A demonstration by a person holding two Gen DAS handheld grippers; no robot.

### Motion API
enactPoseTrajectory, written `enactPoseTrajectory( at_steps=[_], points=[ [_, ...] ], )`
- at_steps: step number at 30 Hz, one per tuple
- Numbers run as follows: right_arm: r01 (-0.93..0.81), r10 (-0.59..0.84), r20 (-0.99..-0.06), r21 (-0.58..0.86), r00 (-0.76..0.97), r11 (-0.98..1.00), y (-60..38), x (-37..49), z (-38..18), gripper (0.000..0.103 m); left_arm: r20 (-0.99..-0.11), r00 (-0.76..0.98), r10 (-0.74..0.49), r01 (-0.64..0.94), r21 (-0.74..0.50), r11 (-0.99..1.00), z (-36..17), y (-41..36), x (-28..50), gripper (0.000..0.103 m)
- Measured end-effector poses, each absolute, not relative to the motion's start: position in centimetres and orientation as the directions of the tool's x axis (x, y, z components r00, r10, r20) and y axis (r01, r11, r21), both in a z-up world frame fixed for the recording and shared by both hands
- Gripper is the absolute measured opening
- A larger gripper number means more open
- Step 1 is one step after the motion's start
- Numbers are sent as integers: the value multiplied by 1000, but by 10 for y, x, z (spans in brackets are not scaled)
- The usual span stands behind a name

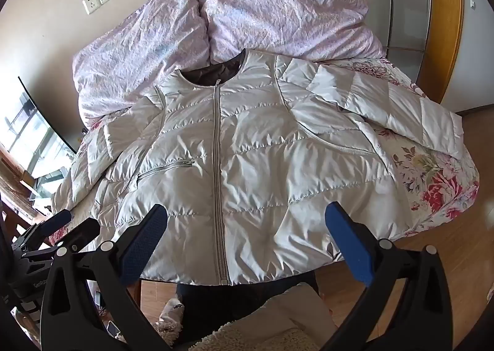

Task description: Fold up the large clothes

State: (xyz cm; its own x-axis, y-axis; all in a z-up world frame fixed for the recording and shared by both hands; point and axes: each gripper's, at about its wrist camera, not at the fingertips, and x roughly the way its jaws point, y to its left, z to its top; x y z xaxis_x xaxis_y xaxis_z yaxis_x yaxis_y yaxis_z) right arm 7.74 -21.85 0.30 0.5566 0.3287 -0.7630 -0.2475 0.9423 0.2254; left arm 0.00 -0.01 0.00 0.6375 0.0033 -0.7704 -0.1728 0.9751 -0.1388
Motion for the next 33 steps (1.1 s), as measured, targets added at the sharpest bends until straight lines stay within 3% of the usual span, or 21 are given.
enactPoseTrajectory(
  at_steps=[33],
  points=[
    [-247,326,-764,222,557,943,-220,78,3,102,-770,637,2,-168,-136,976,3,-4,0,101]
  ],
)
